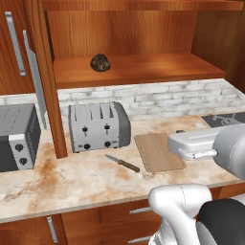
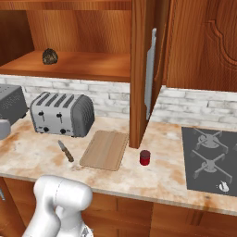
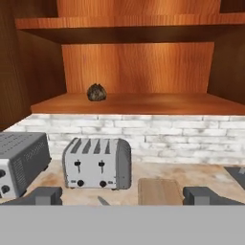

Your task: Pick the bread, place it on the cutting board, pick the jam, place it on the counter, and close the cabinet.

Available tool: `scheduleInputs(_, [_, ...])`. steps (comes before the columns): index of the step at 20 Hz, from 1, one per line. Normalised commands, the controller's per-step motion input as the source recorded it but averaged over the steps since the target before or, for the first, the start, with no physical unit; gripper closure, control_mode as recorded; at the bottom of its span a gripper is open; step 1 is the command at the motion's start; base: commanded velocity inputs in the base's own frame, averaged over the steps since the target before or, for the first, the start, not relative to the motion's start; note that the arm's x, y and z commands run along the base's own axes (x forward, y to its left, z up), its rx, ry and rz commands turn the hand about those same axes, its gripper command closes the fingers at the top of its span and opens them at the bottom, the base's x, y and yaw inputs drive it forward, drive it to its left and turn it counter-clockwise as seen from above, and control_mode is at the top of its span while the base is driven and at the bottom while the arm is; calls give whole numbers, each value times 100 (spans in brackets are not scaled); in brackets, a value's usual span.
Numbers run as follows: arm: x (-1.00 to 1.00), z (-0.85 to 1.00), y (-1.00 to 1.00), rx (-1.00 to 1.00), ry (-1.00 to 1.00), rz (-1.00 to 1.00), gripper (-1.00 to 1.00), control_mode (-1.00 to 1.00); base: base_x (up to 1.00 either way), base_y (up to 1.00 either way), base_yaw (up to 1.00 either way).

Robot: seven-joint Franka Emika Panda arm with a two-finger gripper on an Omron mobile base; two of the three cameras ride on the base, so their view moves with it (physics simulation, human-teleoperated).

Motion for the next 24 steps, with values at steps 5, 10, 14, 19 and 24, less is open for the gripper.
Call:
scheduleInputs(5, [0, 0, 30, 0, -1, -3, -100, -100, 0, 0, 0])
scheduleInputs(10, [0, 0, 22, 0, -1, 0, -100, -100, 0, 0, 0])
scheduleInputs(14, [0, 0, 16, 0, 0, 0, -100, -100, 0, 0, 0])
scheduleInputs(19, [0, 0, 7, 0, 0, 0, -100, -100, 0, 0, 0])
scheduleInputs(24, [0, 6, 5, 0, 0, 0, -100, -100, 0, 0, 0])
